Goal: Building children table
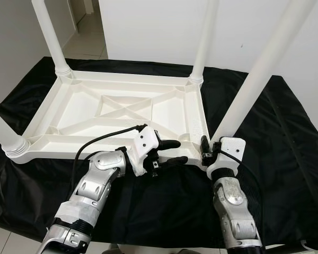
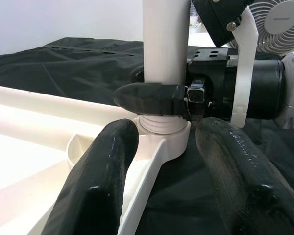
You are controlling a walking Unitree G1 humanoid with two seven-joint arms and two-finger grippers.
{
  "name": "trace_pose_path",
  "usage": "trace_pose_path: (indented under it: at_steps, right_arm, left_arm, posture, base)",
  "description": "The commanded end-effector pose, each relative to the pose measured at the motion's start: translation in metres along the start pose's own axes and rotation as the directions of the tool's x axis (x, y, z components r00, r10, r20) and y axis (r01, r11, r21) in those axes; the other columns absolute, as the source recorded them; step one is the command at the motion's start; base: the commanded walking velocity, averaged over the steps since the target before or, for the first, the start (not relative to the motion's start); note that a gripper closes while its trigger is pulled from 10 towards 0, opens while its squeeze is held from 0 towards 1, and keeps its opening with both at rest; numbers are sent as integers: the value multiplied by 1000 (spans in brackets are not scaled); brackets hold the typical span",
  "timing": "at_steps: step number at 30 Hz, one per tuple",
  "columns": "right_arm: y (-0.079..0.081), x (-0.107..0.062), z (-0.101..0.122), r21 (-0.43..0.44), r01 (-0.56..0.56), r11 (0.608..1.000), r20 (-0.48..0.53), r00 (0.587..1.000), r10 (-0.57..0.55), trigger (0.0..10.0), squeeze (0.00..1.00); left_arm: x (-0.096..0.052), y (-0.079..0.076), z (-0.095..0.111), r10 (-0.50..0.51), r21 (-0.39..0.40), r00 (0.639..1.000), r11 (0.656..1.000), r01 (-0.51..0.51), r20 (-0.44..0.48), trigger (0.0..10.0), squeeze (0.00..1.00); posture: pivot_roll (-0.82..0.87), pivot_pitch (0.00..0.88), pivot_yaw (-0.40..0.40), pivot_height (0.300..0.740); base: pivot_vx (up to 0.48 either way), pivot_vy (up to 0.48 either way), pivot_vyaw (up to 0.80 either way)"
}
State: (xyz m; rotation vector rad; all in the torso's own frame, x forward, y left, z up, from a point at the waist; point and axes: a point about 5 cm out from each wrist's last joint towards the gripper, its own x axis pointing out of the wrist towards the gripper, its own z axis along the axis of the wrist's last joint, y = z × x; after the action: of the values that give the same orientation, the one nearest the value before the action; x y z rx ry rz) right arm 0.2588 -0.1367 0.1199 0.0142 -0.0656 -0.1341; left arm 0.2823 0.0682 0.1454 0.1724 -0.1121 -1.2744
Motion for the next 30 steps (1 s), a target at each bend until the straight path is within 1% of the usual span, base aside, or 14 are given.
trace_pose_path:
  at_steps: [1, 9, 10, 14, 18, 20, 21, 22, 23, 25, 26, 28, 29, 30]
  right_arm:
    - [4, -6, -8, 29, 52, 998, -55, 997, -50, 10000, 0]
    - [3, -6, -4, 9, 38, 999, -41, 998, -37, 10000, 0]
    - [3, -6, -4, 25, 13, 1000, -34, 999, -13, 10000, 1000]
    - [-1, -7, 0, 47, -26, 999, -8, 1000, 26, 10000, 1000]
    - [-18, -4, 10, 29, -165, 986, 48, 985, 164, 10000, 1000]
    - [-18, -4, 10, 29, -165, 986, 48, 985, 164, 10000, 1000]
    - [-23, -2, 12, 15, -222, 975, 45, 974, 221, 10000, 510]
    - [-30, 1, 9, -37, -267, 963, 22, 963, 268, 10000, 0]
    - [-35, 3, 8, -75, -294, 953, 2, 955, 295, 10000, 0]
    - [-35, 3, 8, -75, -294, 953, 2, 955, 295, 10000, 0]
    - [-39, 5, 6, -92, -322, 942, -15, 947, 322, 10000, 0]
    - [-42, 8, 5, -90, -397, 913, -33, 918, 396, 10000, 0]
    - [-42, 8, 5, -90, -397, 913, -33, 918, 396, 10000, 0]
    - [-42, 10, 5, -95, -457, 885, -43, 890, 455, 10000, 0]
  left_arm:
    - [1, -1, 1, 9, -1, 1000, 1000, -9, 4, 10000, 0]
    - [2, -2, 0, -2, -5, 1000, 1000, 2, 4, 10000, 0]
    - [2, -2, 0, -3, -4, 1000, 1000, 3, 2, 10000, 0]
    - [1, -1, 0, -9, -3, 1000, 1000, 9, -3, 10000, 0]
    - [2, -5, -1, -26, -4, 1000, 1000, 26, -13, 10000, 0]
    - [2, -5, -1, -26, -4, 1000, 1000, 26, -13, 10000, 0]
    - [2, -5, -1, -29, -5, 1000, 1000, 29, -13, 10000, 0]
    - [2, -5, -1, -34, -5, 999, 999, 34, -14, 10000, 0]
    - [2, -6, -1, -38, -6, 999, 999, 38, -15, 10000, 0]
    - [2, -6, -1, -38, -6, 999, 999, 38, -15, 10000, 0]
    - [2, -6, -2, -41, -5, 999, 999, 41, -19, 10000, 0]
    - [3, -8, -4, -54, 13, 998, 998, 55, -37, 10000, 0]
    - [3, -8, -4, -54, 13, 998, 998, 55, -37, 10000, 0]
    - [3, -8, -5, -58, 14, 998, 998, 58, -39, 10000, 0]
  posture:
    - [-25, 0, -29, 740]
    - [-29, 0, -22, 740]
    - [-28, 0, -24, 740]
    - [-28, 0, -23, 740]
    - [-28, 0, -21, 740]
    - [-28, 0, -21, 740]
    - [-28, 0, -20, 740]
    - [-28, 0, -19, 740]
    - [-28, 0, -19, 740]
    - [-28, 0, -19, 740]
    - [-28, 0, -16, 740]
    - [-28, 0, -13, 740]
    - [-28, 0, -13, 740]
    - [-31, 0, -6, 740]
  base:
    - [0, 0, 0]
    - [0, 0, 0]
    - [0, 0, 0]
    - [0, 0, 0]
    - [0, 0, 0]
    - [0, 0, 0]
    - [0, 0, 0]
    - [0, 0, 0]
    - [0, 0, 0]
    - [0, 0, 0]
    - [0, 0, 0]
    - [0, 0, 0]
    - [0, 0, 0]
    - [0, 0, 0]
